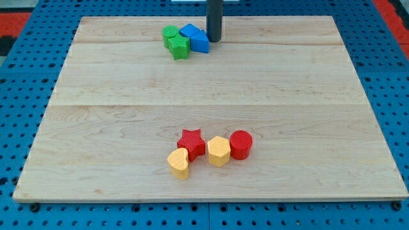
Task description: Move the red circle above the red star
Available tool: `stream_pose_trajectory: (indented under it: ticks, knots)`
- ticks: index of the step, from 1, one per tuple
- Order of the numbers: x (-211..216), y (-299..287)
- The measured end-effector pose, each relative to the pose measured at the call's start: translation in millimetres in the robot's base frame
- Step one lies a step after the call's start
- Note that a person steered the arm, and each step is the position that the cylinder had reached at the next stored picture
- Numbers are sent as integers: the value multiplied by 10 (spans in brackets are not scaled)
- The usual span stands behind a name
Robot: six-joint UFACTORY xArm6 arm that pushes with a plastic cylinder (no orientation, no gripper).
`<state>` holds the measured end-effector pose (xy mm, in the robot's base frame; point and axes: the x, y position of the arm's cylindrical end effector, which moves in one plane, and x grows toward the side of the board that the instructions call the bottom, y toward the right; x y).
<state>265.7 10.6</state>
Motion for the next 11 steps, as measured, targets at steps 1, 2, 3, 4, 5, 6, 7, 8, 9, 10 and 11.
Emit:
stream_pose_trajectory:
  ticks: [1, 2, 3, 4, 5, 6, 7, 8, 9, 10, 11]
  knots:
    - [164, -13]
    - [347, -141]
    - [801, 108]
    - [1246, 407]
    - [1672, 1110]
    - [2656, 1377]
    - [2703, 948]
    - [2079, 373]
    - [2358, 525]
    - [2555, 1468]
    - [3143, 1226]
